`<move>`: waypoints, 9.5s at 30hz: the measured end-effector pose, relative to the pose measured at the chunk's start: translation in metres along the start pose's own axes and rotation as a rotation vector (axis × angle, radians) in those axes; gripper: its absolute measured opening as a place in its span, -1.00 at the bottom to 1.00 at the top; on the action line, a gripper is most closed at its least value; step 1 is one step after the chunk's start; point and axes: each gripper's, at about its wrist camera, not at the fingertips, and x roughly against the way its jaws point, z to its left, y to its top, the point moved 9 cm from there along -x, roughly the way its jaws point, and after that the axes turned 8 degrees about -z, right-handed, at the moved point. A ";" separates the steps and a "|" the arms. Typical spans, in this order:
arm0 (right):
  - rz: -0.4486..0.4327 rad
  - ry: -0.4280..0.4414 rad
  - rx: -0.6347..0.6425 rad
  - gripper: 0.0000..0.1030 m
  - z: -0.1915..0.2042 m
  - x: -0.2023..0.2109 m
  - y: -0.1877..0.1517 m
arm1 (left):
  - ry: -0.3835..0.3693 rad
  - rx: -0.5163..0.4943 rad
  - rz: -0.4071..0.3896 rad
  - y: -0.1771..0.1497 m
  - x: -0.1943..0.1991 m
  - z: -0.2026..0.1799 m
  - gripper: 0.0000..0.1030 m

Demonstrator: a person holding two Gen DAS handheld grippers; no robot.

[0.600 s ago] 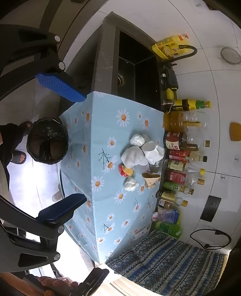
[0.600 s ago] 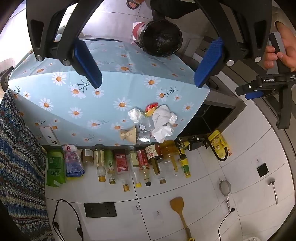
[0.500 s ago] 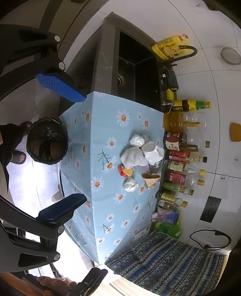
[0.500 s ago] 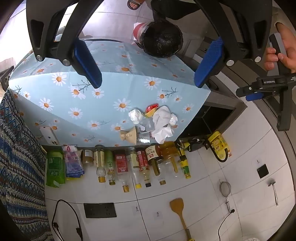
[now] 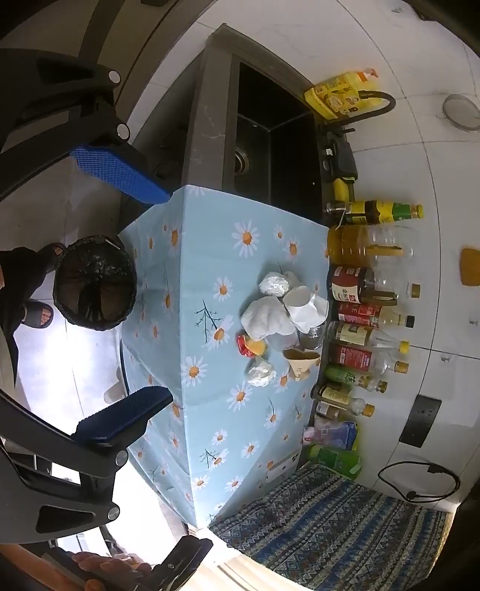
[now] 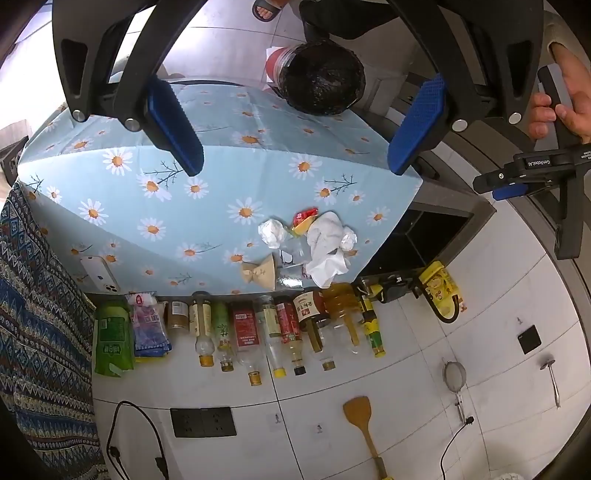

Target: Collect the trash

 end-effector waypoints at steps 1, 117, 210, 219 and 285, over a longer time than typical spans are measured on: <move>0.000 0.001 -0.001 0.92 0.000 0.000 0.000 | -0.004 0.001 0.001 0.000 0.000 0.000 0.87; 0.386 0.121 -0.074 0.22 -0.060 -0.319 0.010 | -0.117 -0.271 0.357 0.147 -0.333 -0.020 0.87; 0.610 0.238 0.141 -0.15 0.125 -0.223 -0.166 | -0.231 0.195 0.471 -0.131 -0.175 0.074 0.47; 0.685 0.234 0.110 -0.15 0.116 -0.240 -0.206 | -0.210 0.255 0.576 -0.184 -0.198 0.079 0.47; 0.336 0.128 0.014 0.16 0.054 -0.188 -0.052 | -0.220 0.053 0.325 -0.030 -0.153 0.020 0.72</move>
